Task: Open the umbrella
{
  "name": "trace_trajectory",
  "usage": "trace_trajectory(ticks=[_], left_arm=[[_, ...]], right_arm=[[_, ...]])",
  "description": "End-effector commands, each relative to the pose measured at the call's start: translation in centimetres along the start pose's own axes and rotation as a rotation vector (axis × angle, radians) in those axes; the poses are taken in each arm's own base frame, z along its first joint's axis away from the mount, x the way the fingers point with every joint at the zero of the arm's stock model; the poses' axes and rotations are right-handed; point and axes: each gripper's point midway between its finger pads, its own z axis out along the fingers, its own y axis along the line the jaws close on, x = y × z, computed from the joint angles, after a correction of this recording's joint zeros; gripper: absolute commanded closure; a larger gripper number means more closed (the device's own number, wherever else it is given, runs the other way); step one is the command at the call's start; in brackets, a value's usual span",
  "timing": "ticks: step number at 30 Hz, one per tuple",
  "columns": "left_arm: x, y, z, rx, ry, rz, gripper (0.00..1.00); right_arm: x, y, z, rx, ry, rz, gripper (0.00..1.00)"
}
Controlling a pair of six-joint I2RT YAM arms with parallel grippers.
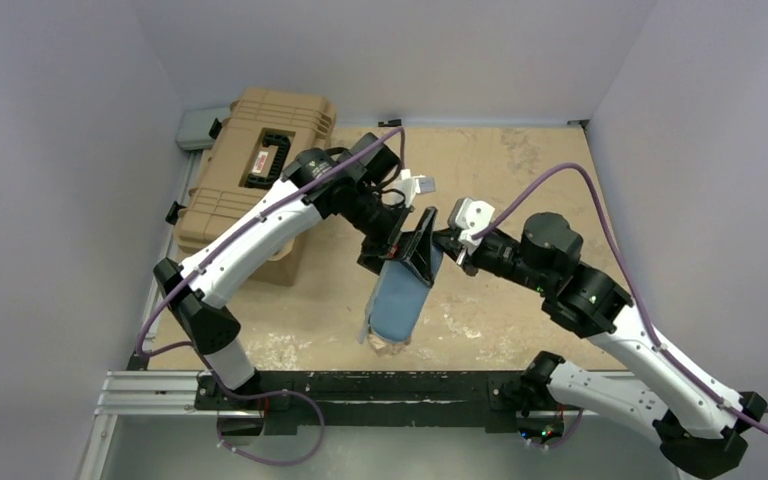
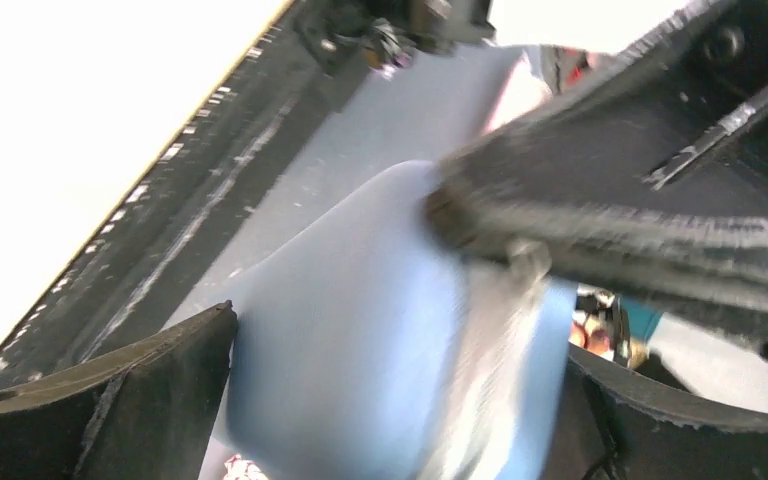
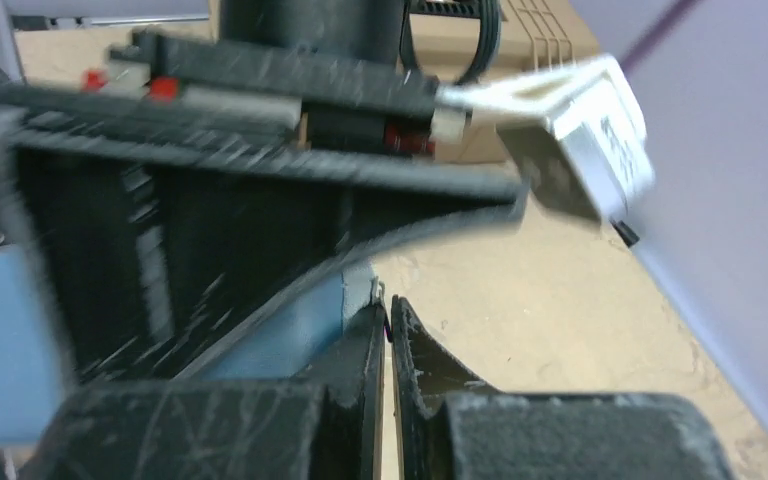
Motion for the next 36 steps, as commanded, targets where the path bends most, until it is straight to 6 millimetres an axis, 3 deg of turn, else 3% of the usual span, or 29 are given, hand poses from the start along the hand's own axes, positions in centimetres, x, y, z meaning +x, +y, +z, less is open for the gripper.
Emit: trace_trajectory(ticks=[1,7,11,16,18,24,27,32,36], left_arm=[[-1.6,2.7,-3.4,-0.120,-0.115,-0.072,0.00],[-3.9,5.3,-5.1,-0.260,-0.235,-0.077,0.00],[-4.2,6.9,-6.2,-0.380,-0.284,-0.069,0.00],[-4.1,7.8,-8.6,-0.496,-0.363,-0.041,0.00],[-3.9,8.0,-9.1,-0.517,-0.386,-0.025,0.00],[-3.0,8.7,-9.0,-0.520,-0.384,-0.019,0.00],[-2.6,8.9,-8.9,-0.522,-0.378,-0.014,0.00],[-2.6,8.8,-9.0,-0.522,-0.388,-0.006,0.00],[-3.0,8.7,-9.9,-0.544,-0.432,-0.005,0.00]], right_arm=[[0.2,-3.3,-1.1,0.231,-0.053,0.098,1.00],[5.6,-4.0,0.7,0.311,0.158,0.191,1.00],[7.4,-5.2,1.9,0.385,0.264,0.241,1.00],[6.3,-9.3,1.5,0.604,0.370,0.338,1.00],[4.2,-10.0,2.1,0.600,0.327,0.380,1.00],[4.7,-10.5,2.9,0.591,0.409,0.466,1.00],[2.5,-11.9,1.9,0.638,0.324,0.482,1.00],[-4.4,-15.8,-0.8,0.734,0.094,0.416,1.00],[-9.5,-17.5,-3.7,0.795,-0.164,0.425,1.00]])
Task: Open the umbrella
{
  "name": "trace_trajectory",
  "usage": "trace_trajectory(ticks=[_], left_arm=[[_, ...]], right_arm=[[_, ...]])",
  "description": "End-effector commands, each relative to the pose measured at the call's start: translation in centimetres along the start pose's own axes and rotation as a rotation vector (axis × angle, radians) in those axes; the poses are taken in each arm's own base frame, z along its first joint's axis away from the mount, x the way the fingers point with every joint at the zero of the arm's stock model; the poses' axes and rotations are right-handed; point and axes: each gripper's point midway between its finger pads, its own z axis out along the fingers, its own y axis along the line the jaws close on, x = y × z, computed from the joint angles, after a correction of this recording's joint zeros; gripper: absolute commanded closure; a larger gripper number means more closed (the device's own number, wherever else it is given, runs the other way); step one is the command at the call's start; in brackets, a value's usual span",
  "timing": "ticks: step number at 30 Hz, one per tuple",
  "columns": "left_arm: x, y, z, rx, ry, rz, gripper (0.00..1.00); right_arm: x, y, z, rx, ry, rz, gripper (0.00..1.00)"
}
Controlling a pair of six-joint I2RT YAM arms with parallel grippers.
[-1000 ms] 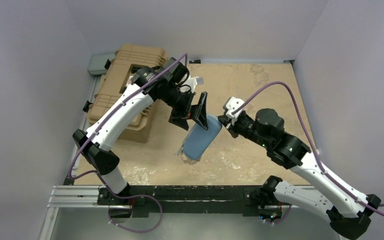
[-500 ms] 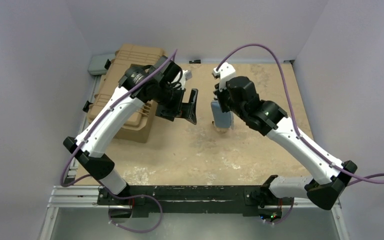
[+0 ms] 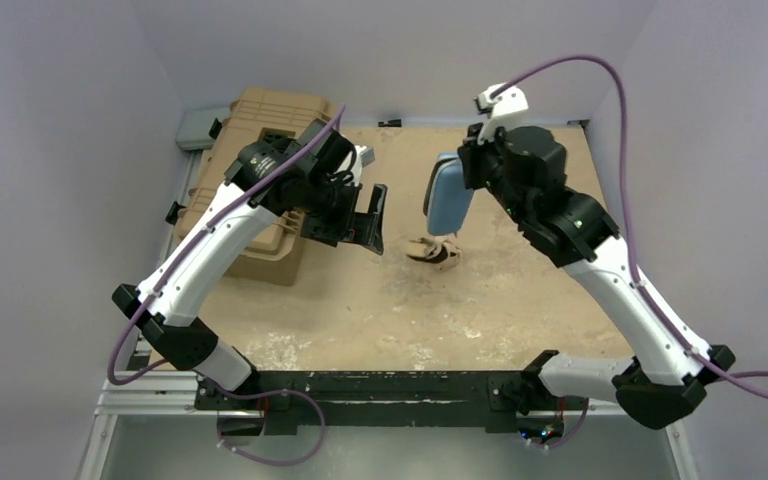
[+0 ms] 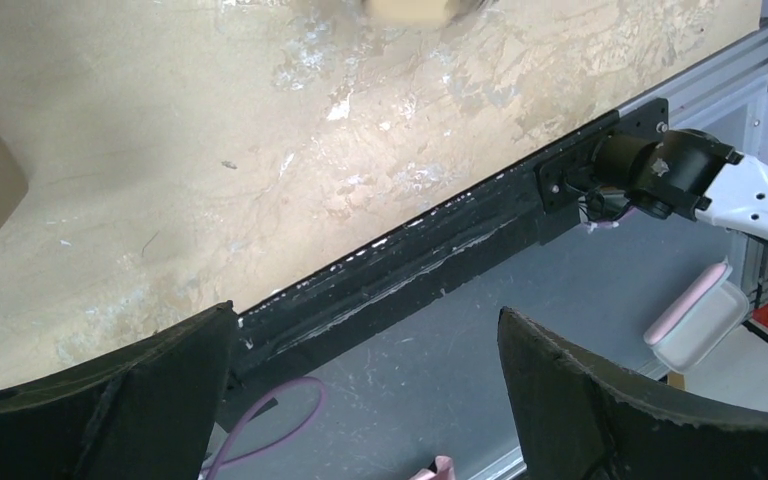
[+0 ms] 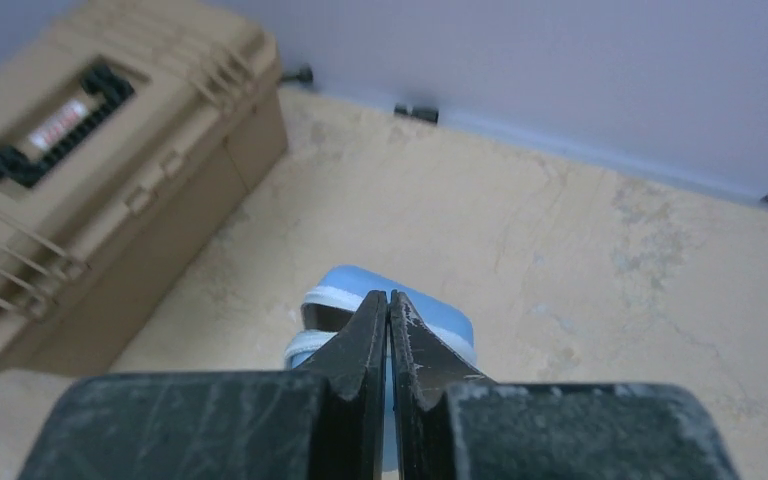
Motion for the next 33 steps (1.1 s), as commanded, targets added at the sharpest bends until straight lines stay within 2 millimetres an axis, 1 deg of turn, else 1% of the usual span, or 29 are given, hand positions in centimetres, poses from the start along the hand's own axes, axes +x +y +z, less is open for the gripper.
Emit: trace_trajectory(ticks=[1,2,3,4,7,9,12,14,18,20,22,24,26,30,33], left_arm=[[-1.2,0.2,-1.5,-0.016,-0.096,0.031,0.01],[-1.3,0.2,-1.7,-0.017,-0.104,0.029,0.01],[-1.3,0.2,-1.8,-0.014,-0.109,0.029,0.01],[-1.3,0.2,-1.8,-0.014,-0.109,0.026,0.01],[-1.1,0.2,-1.7,-0.014,-0.103,0.020,0.01],[-0.8,0.4,-1.8,-0.016,-0.099,0.017,0.02],[-0.2,0.7,-2.2,-0.024,-0.103,0.017,0.02],[0.4,1.1,-2.0,-0.029,-0.096,0.015,0.02],[1.6,1.5,-1.5,-0.016,-0.088,-0.006,0.01],[2.1,1.5,-1.3,-0.003,-0.081,-0.009,0.01],[2.5,1.6,-1.3,-0.003,-0.073,-0.010,0.01],[2.6,1.7,-1.3,-0.003,-0.069,-0.008,0.01],[2.6,1.6,-1.4,0.000,-0.067,-0.003,0.01],[2.5,1.4,-1.6,0.000,-0.060,-0.002,0.01],[2.4,1.3,-1.8,0.002,-0.063,-0.002,0.01]], right_arm=[[-10.5,-2.7,-5.4,0.029,-0.410,0.157,1.00],[-11.3,-2.9,-5.8,0.031,-0.452,0.173,1.00],[-11.3,-3.1,-5.7,0.043,-0.460,0.172,1.00],[-10.7,-3.2,-5.0,0.060,-0.444,0.163,1.00],[-6.9,-3.4,-1.8,0.109,-0.312,0.125,1.00],[-5.0,-3.5,-0.8,0.126,-0.252,0.142,1.00],[-4.0,-3.5,-0.6,0.125,-0.251,0.179,1.00],[-3.2,-3.7,-0.1,0.134,-0.233,0.186,1.00],[-0.9,-3.5,2.0,0.124,-0.152,0.180,1.00],[0.2,-2.9,3.2,0.097,-0.128,0.191,1.00],[0.8,-2.3,4.4,0.063,-0.118,0.226,1.00],[0.8,-1.6,5.9,0.017,-0.113,0.270,1.00],[0.2,-0.8,7.3,-0.026,-0.114,0.295,1.00],[-2.3,0.7,9.8,-0.110,-0.117,0.294,1.00],[-3.7,1.3,11.5,-0.146,-0.117,0.299,1.00]])
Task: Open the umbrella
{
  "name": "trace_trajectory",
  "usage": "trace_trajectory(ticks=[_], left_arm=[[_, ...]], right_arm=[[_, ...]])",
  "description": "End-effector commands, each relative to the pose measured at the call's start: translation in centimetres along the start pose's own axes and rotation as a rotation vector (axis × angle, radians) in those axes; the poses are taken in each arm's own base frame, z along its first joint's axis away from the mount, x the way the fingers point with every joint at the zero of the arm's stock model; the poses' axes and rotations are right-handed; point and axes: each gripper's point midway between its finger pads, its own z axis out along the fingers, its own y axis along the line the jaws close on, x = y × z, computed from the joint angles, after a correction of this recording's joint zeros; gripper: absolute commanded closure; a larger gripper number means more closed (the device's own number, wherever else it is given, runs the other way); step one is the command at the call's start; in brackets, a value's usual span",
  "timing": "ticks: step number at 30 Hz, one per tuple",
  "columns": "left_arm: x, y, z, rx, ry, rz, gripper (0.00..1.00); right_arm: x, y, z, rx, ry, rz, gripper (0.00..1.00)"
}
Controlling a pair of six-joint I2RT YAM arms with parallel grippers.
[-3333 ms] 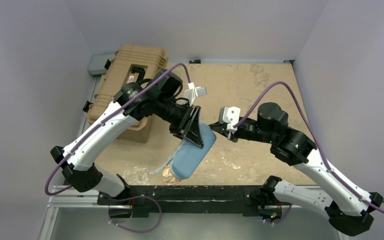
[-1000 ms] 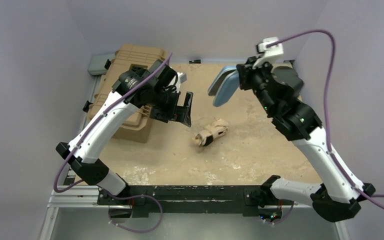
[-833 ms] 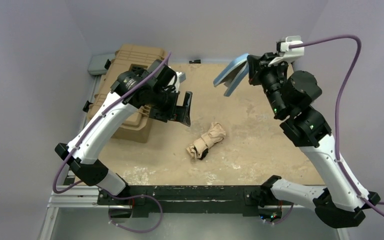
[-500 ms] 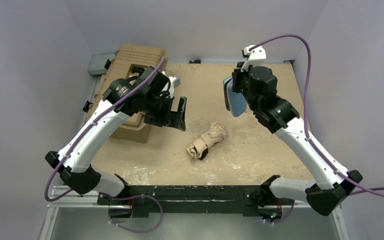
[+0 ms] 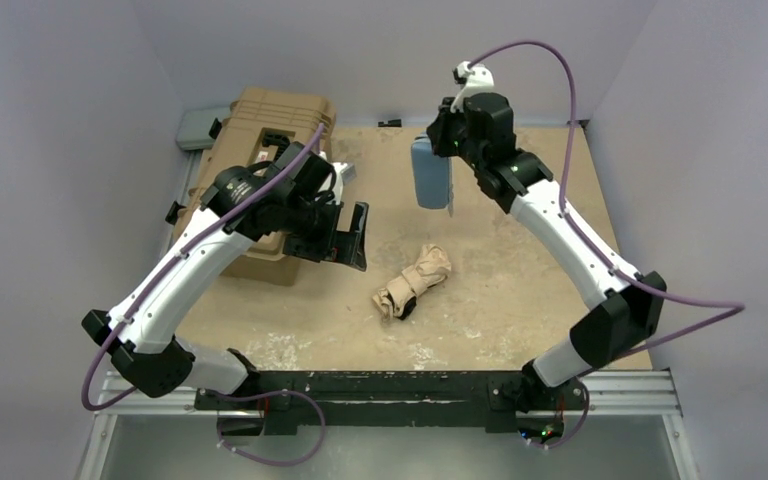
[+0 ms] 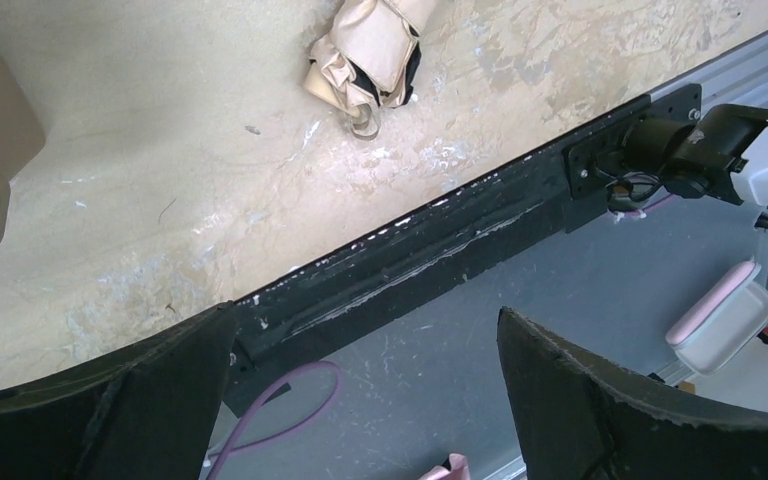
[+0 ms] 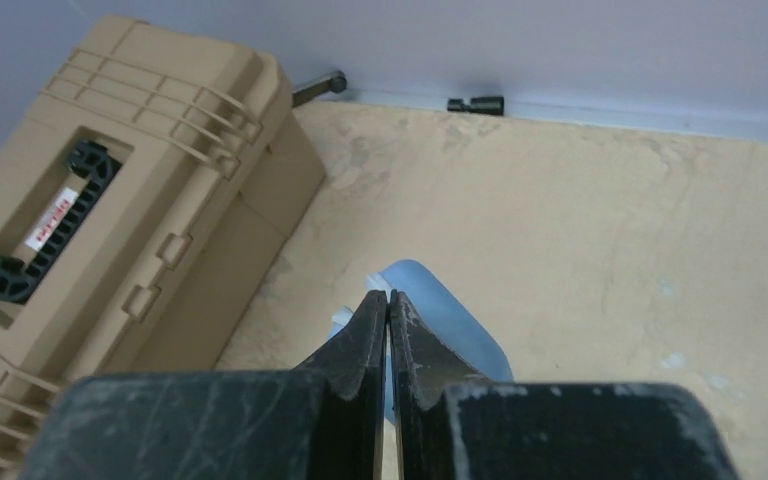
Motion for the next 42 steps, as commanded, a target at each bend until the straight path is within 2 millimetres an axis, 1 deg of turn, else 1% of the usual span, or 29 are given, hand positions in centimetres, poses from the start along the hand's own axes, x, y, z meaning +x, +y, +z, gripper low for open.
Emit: trace_trajectory(ticks=[1,3,4,5,6,7,8,9,10,11,12,13,15,16,17,19,21,22,25,27,29,30,33,35,36,39,40,42], left_arm=[[-0.9,-0.9,-0.9,0.038,-0.041,0.006,0.01],[-0.8,-0.9,-1.0,0.040,-0.045,0.004,0.01],[-0.7,-0.9,-1.1,0.040,-0.044,0.002,0.01],[-0.6,-0.8,-1.1,0.040,-0.044,0.002,0.01],[-0.5,-0.7,-1.2,0.038,-0.045,0.001,0.01],[-0.4,-0.7,-1.3,0.037,-0.047,0.000,0.01],[-0.3,-0.6,-1.4,0.034,-0.049,0.000,0.01],[-0.1,-0.4,-1.4,0.032,-0.047,-0.001,0.01],[0.1,-0.3,-1.4,0.030,-0.048,-0.003,0.01],[0.3,-0.2,-1.4,0.027,-0.047,-0.008,0.01],[0.5,-0.1,-1.3,0.029,-0.047,-0.012,0.01],[0.6,-0.1,-1.4,0.034,-0.051,-0.016,0.01],[0.8,-0.2,-1.3,0.041,-0.049,-0.028,0.01],[0.8,-0.2,-1.3,0.043,-0.049,-0.031,0.01],[0.9,-0.2,-1.3,0.044,-0.047,-0.034,0.01],[0.9,-0.2,-1.2,0.042,-0.047,-0.036,0.01],[0.9,-0.2,-1.2,0.040,-0.044,-0.036,0.01],[0.8,-0.2,-1.1,0.040,-0.042,-0.035,0.01],[0.8,-0.2,-0.9,0.043,-0.041,-0.037,0.01],[0.8,-0.2,-0.7,0.045,-0.037,-0.038,0.02],[0.9,-0.2,-0.3,0.047,-0.031,-0.040,0.02],[0.9,-0.3,0.0,0.053,-0.027,-0.041,0.03],[1.0,-0.5,0.9,0.070,-0.012,-0.041,0.04],[1.1,-0.7,1.2,0.078,0.002,-0.044,0.07],[1.2,-0.7,1.2,0.080,0.005,-0.047,0.09],[1.7,-0.6,1.5,0.085,0.010,-0.063,0.18],[1.9,-0.6,1.6,0.089,0.017,-0.070,0.20],[2.4,-0.6,2.1,0.101,0.023,-0.084,0.22]], right_arm=[[-6.5,3.6,0.6,-0.154,-0.126,0.057,1.00],[-6.8,3.4,1.3,-0.166,-0.137,0.066,1.00],[-6.7,2.7,1.7,-0.157,-0.139,0.076,1.00],[-6.3,1.6,2.0,-0.136,-0.134,0.095,1.00],[-5.9,-0.1,2.3,-0.109,-0.125,0.120,1.00],[-5.1,-1.7,2.5,-0.095,-0.100,0.151,0.94],[-4.0,-3.8,2.7,-0.060,-0.062,0.195,0.72],[-2.8,-6.0,2.8,-0.015,-0.020,0.241,0.40],[-1.4,-8.7,2.6,0.050,0.028,0.284,0.16],[-0.1,-11.1,2.4,0.116,0.074,0.319,0.06],[1.2,-13.3,1.9,0.179,0.113,0.346,0.03],[2.1,-15.0,1.2,0.225,0.135,0.363,0.02],[2.9,-17.0,-0.3,0.291,0.138,0.381,0.01],[2.9,-17.4,-1.0,0.308,0.130,0.382,0.01],[3.1,-17.4,-1.5,0.309,0.126,0.383,0.01],[3.7,-16.5,-2.3,0.278,0.138,0.409,0.01],[5.0,-15.8,-3.1,0.259,0.179,0.423,0.01],[6.0,-15.4,-3.4,0.243,0.216,0.435,0.01],[10.0,-13.9,-5.0,0.208,0.361,0.501,0.01],[12.2,-12.3,-6.1,0.159,0.427,0.558,0.01],[14.9,-10.6,-7.1,0.129,0.492,0.616,0.01],[16.1,-9.5,-7.5,0.104,0.521,0.629,0.02],[18.9,-6.5,-8.1,0.053,0.604,0.597,0.01],[20.3,-5.1,-8.5,0.017,0.660,0.540,0.01],[20.9,-4.6,-8.7,0.005,0.694,0.502,0.02],[21.9,-5.0,-8.4,0.019,0.762,0.416,0.02],[21.9,-5.0,-7.9,0.016,0.774,0.400,0.04],[20.9,-4.6,-6.5,0.004,0.766,0.390,0.10]])
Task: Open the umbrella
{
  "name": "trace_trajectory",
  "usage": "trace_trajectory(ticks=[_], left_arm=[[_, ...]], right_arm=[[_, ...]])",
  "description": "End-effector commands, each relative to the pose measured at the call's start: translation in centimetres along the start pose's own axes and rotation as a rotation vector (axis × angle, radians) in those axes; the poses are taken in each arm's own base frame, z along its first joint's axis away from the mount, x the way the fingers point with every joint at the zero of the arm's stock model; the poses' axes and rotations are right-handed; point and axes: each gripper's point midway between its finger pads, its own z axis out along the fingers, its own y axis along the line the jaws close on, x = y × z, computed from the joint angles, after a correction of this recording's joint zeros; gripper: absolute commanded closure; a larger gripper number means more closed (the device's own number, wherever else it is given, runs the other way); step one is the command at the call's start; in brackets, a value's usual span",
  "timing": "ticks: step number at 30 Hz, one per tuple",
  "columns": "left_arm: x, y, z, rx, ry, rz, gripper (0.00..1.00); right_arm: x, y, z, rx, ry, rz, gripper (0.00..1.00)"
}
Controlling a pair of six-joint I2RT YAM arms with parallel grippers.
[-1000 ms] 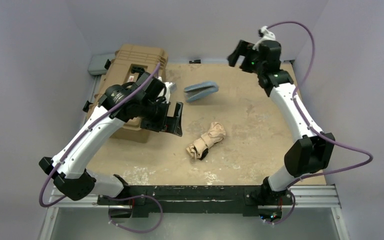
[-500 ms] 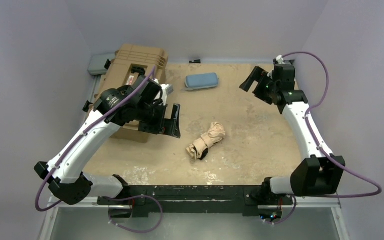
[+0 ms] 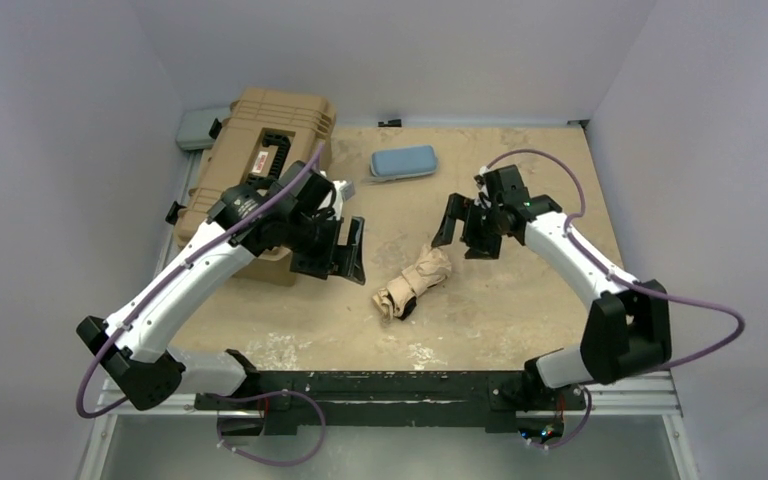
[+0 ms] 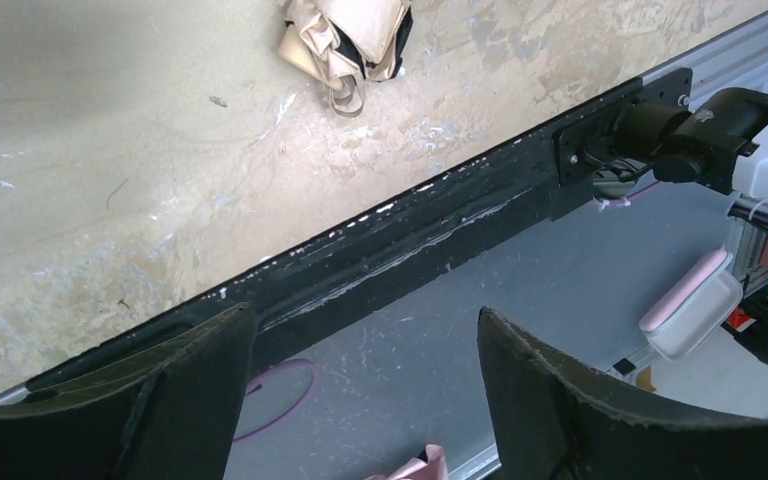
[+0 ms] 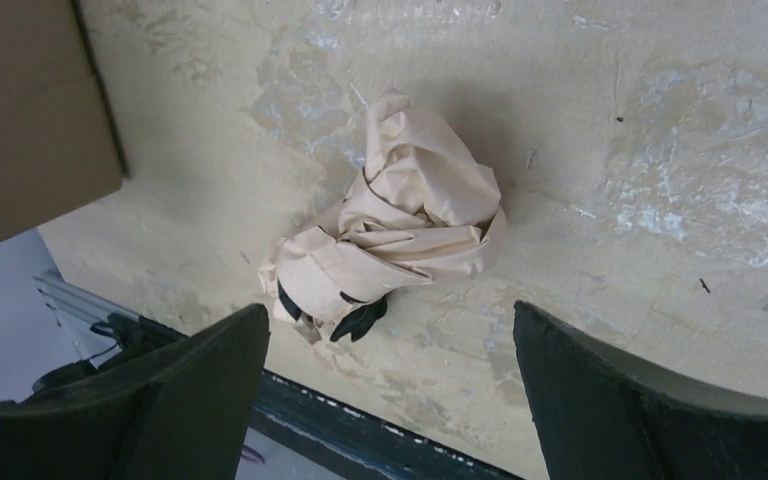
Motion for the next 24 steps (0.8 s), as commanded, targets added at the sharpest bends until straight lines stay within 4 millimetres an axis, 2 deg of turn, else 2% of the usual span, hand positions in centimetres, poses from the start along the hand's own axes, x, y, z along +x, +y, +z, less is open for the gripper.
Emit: trace_trajectory(ticks=[1,4,8,12,15,17,19,21,24], left_arm=[[0.5,-0.7,0.2,0.065,-0.014,-0.030,0.23],[0.8,-0.7,0.2,0.071,-0.013,-0.037,0.26],[1.1,-0.4,-0.2,0.060,-0.019,-0.041,0.27],[1.5,-0.1,-0.7,0.049,-0.028,-0.050,0.27],[1.9,0.2,-0.9,0.048,-0.037,-0.063,0.27],[2.3,0.4,-1.0,0.049,-0.039,-0.070,0.27],[2.6,0.6,-1.1,0.048,-0.041,-0.076,0.27],[3.0,0.8,-1.2,0.046,-0.045,-0.082,0.27],[3.5,1.2,-1.0,0.042,-0.041,-0.090,0.27]], right_arm=[[-3.3,2.4,0.0,-0.029,-0.025,-0.082,0.14],[-4.8,4.6,1.5,-0.057,-0.023,-0.105,0.25],[-4.8,5.8,5.2,-0.042,0.028,-0.130,0.28],[-3.7,4.6,8.4,-0.013,0.102,-0.138,0.32],[-2.4,2.6,9.9,0.027,0.163,-0.155,0.34],[-1.2,0.8,10.1,0.064,0.190,-0.176,0.36],[-0.1,-1.1,9.6,0.100,0.203,-0.181,0.37],[0.7,-2.3,7.8,0.116,0.184,-0.186,0.38],[3.6,-4.0,5.5,0.129,0.209,-0.209,0.38]])
